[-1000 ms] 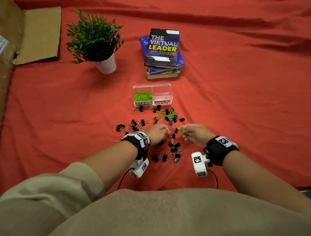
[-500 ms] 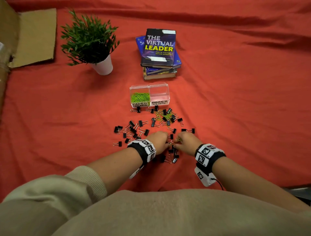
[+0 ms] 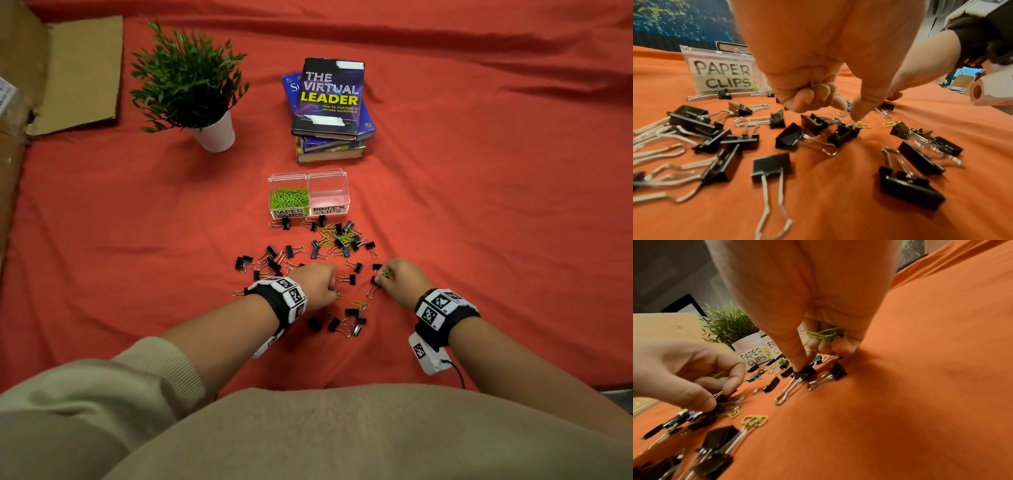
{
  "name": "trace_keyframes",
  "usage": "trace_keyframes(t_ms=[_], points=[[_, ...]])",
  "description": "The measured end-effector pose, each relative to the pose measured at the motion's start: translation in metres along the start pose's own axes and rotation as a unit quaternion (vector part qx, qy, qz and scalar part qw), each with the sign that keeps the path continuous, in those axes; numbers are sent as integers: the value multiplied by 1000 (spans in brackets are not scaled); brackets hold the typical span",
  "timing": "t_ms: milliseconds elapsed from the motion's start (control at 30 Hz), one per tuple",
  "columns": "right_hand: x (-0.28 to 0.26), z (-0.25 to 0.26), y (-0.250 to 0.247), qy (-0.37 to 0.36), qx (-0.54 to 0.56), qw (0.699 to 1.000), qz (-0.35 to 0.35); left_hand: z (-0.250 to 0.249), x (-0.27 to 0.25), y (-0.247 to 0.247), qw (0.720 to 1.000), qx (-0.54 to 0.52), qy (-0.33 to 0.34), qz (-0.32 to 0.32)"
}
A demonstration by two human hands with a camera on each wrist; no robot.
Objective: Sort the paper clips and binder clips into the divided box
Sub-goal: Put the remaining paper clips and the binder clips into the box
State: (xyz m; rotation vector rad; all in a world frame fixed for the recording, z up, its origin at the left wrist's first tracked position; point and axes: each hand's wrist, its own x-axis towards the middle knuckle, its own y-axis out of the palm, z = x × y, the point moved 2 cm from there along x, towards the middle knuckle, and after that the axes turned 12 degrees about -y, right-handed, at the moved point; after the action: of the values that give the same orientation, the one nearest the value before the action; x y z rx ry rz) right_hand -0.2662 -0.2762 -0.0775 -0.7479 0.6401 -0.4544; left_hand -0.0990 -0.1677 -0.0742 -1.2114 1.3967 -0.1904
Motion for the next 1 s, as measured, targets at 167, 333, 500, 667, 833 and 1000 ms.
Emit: trace_keyframes(t_ms=[167, 333, 500, 667, 833, 1000], points=[[0, 4, 0, -9, 30, 999, 3, -17, 0, 5, 996, 71, 42, -32], [-6, 23, 16, -50, 33, 996, 63, -22, 0, 10, 989, 122, 65, -43], [-12, 32, 32, -85, -113, 984, 111, -23, 0, 10, 985, 143, 86, -48], [-10, 38, 37, -75, -169, 975, 124, -18, 1, 7, 993, 83, 66, -50], [-10, 38, 40, -62, -82, 984, 146, -5, 8, -3, 994, -99, 13, -37], [4, 36, 18, 12, 141, 985, 98, 10, 22, -25, 959, -266, -85, -47]])
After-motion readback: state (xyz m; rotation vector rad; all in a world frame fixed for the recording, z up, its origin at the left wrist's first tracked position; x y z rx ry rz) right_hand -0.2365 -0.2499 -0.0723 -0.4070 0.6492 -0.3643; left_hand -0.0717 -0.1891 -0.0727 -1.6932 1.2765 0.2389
